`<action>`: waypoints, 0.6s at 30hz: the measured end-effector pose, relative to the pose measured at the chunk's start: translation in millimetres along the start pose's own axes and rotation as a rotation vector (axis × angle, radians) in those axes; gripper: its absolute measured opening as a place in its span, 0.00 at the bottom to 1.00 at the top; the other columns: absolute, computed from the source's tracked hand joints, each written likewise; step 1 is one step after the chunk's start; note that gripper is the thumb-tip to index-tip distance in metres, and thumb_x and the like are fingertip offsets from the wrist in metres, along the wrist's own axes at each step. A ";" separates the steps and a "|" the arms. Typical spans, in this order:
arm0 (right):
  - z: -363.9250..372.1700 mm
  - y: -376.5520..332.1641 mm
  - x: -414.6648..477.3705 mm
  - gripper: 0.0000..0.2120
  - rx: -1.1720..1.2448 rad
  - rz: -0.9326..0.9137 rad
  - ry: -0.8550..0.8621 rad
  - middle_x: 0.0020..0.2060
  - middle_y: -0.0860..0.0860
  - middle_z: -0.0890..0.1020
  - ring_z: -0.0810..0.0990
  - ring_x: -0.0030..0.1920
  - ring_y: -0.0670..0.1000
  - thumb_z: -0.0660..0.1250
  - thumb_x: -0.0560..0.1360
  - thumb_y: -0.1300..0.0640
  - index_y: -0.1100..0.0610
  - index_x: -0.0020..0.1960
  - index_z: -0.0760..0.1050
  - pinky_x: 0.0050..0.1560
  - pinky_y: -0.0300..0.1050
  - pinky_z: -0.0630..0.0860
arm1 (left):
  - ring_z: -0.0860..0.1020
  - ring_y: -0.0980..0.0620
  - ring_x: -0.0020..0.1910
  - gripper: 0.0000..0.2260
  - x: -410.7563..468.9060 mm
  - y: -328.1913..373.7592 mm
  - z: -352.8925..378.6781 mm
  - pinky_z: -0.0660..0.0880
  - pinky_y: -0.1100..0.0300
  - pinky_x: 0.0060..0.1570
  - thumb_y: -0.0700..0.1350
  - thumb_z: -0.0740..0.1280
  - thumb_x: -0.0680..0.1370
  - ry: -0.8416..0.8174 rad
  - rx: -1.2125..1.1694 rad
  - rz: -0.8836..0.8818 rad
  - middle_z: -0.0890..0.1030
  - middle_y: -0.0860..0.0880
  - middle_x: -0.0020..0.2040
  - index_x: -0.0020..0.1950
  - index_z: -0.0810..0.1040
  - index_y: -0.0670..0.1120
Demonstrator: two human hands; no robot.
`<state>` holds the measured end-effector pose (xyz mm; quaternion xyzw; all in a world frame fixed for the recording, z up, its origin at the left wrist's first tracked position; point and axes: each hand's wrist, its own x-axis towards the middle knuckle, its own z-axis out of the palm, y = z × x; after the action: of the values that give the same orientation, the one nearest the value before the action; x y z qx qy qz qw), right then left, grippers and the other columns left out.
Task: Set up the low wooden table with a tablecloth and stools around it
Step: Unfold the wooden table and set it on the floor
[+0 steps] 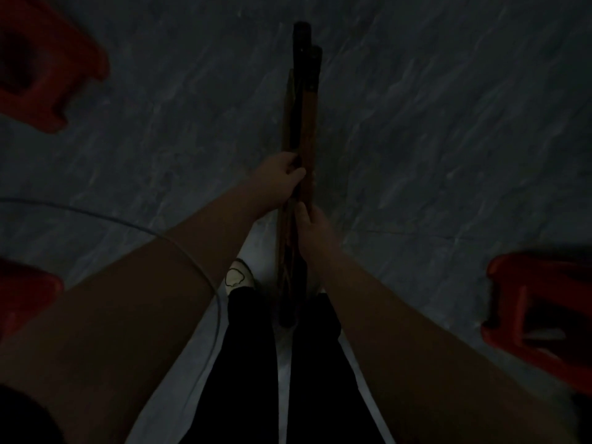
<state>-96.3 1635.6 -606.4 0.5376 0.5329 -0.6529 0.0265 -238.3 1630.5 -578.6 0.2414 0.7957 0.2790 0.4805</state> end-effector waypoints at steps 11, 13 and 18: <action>-11.0 0.6 0.9 0.15 -0.013 -0.023 -0.052 0.53 0.54 0.82 0.83 0.51 0.48 0.63 0.81 0.54 0.58 0.65 0.73 0.50 0.48 0.80 | 0.74 0.47 0.67 0.21 -15.7 -26.0 7.5 0.71 0.49 0.68 0.48 0.61 0.82 0.055 0.086 0.066 0.75 0.44 0.70 0.76 0.68 0.47; -16.3 -2.3 -2.6 0.18 -0.083 -0.041 -0.034 0.59 0.57 0.80 0.80 0.58 0.56 0.63 0.80 0.55 0.59 0.68 0.71 0.60 0.54 0.77 | 0.74 0.47 0.67 0.21 -29.1 -32.1 5.0 0.71 0.50 0.68 0.50 0.60 0.83 0.047 0.139 0.063 0.75 0.46 0.70 0.76 0.66 0.50; -49.1 -13.4 -32.1 0.17 -0.302 -0.104 0.000 0.54 0.47 0.78 0.77 0.53 0.47 0.63 0.79 0.57 0.52 0.67 0.73 0.52 0.40 0.71 | 0.74 0.42 0.65 0.24 -89.4 -41.9 -4.4 0.68 0.52 0.67 0.50 0.58 0.79 0.095 0.300 0.170 0.76 0.41 0.68 0.76 0.66 0.49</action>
<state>-57.8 1659.7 -566.8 0.4993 0.6519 -0.5660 0.0733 -209.4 1540.7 -548.9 0.3634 0.8269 0.2079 0.3755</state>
